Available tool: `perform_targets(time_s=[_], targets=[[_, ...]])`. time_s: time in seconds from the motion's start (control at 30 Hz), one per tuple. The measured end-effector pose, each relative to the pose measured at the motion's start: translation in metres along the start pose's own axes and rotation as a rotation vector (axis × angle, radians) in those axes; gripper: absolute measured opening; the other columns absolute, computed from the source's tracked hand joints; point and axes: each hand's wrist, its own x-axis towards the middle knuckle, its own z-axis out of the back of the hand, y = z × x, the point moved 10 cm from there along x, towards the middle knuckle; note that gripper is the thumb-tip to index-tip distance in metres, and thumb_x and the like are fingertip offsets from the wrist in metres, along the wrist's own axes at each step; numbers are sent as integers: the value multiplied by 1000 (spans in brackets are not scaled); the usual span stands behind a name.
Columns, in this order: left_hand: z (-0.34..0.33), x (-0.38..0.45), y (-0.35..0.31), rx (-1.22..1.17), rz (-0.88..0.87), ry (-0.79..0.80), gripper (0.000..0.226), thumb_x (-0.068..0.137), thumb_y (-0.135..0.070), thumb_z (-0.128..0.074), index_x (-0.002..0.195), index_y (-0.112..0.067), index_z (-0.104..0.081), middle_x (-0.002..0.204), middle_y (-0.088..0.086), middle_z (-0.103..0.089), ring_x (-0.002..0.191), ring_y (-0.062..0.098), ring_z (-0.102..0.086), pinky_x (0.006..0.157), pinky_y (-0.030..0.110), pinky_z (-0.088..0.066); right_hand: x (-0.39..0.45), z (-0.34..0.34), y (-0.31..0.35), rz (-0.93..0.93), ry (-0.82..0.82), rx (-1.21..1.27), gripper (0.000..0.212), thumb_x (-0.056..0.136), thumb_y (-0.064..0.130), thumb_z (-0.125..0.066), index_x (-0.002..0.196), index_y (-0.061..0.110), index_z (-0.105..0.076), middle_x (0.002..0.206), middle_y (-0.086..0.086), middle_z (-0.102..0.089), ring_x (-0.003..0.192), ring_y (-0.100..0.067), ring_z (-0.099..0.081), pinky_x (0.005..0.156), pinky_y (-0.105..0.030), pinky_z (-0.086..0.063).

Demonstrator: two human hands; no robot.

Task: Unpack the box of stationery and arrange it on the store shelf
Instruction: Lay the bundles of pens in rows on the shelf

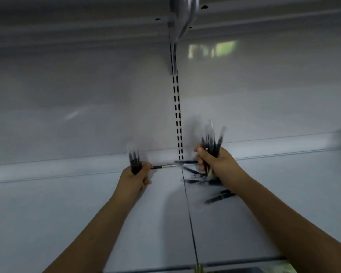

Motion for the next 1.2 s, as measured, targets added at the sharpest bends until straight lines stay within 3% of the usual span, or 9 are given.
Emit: perform_targets(time_s=[0.13,0.27,0.33,0.4,0.57,0.7,0.9,1.07,1.2], targets=[[-9,-4,-5,122,-60,18,20,96,-21,-62,94,-2,-69,53,-3,-52,41,6,-45,44,14,-38,-6,-36,1,7,-54,-173,22,86,33,-72,84,12,-65,55,12,-53,50,-5,-50,50,-19,-42],[-23,-15,-18,208,-213,146,11,98,-22,-59,101,-25,-70,81,-18,-71,74,-5,-65,63,7,-45,-1,-99,3,11,50,-355,31,75,48,-78,95,26,-67,89,12,-67,83,-2,-62,70,-14,-47],[-30,-19,-19,222,-258,224,22,99,-17,-57,119,-23,-65,101,-16,-69,89,-7,-66,73,7,-48,6,-115,1,-33,54,-269,27,73,46,-81,86,29,-65,85,11,-67,83,-5,-64,70,-16,-49],[-34,-19,-17,260,-272,255,27,98,-10,-57,124,-15,-61,93,-12,-67,76,-7,-64,66,7,-48,11,-122,-1,-66,29,-184,24,72,42,-83,81,27,-66,81,7,-70,81,-9,-67,71,-24,-55],[-51,-20,-8,525,-365,313,25,84,-22,-72,105,-20,-58,88,-10,-59,81,11,-60,64,10,-40,15,-113,8,-10,-80,-255,35,79,25,-73,56,19,-47,56,5,-51,55,-10,-50,54,-25,-43],[-52,-24,-6,590,-402,342,49,86,-41,-71,130,-32,-52,109,-17,-51,100,-3,-48,81,9,-39,18,-57,31,39,-217,-187,28,82,29,-72,67,9,-59,63,-7,-59,59,-11,-53,58,-23,-46],[-54,-30,-20,606,-482,284,35,95,-41,-56,129,-33,-52,115,-16,-50,111,0,-46,98,25,-43,5,94,48,52,-429,-11,11,85,20,-74,84,11,-69,75,-2,-74,75,-19,-71,83,-34,-58],[-149,-96,-71,645,-773,429,43,89,-50,-52,126,-28,-55,116,-13,-53,108,4,-51,93,21,-41,-42,188,25,22,-607,-234,14,87,23,-72,87,9,-67,77,-6,-69,70,-20,-65,69,-29,-55],[-243,-133,-38,957,-745,702,76,86,-75,-43,149,-35,-30,152,-3,-32,142,17,-25,118,42,-21,-50,197,-21,-137,-530,-344,15,86,19,-71,84,7,-63,70,-6,-60,65,-20,-53,56,-23,-45]])
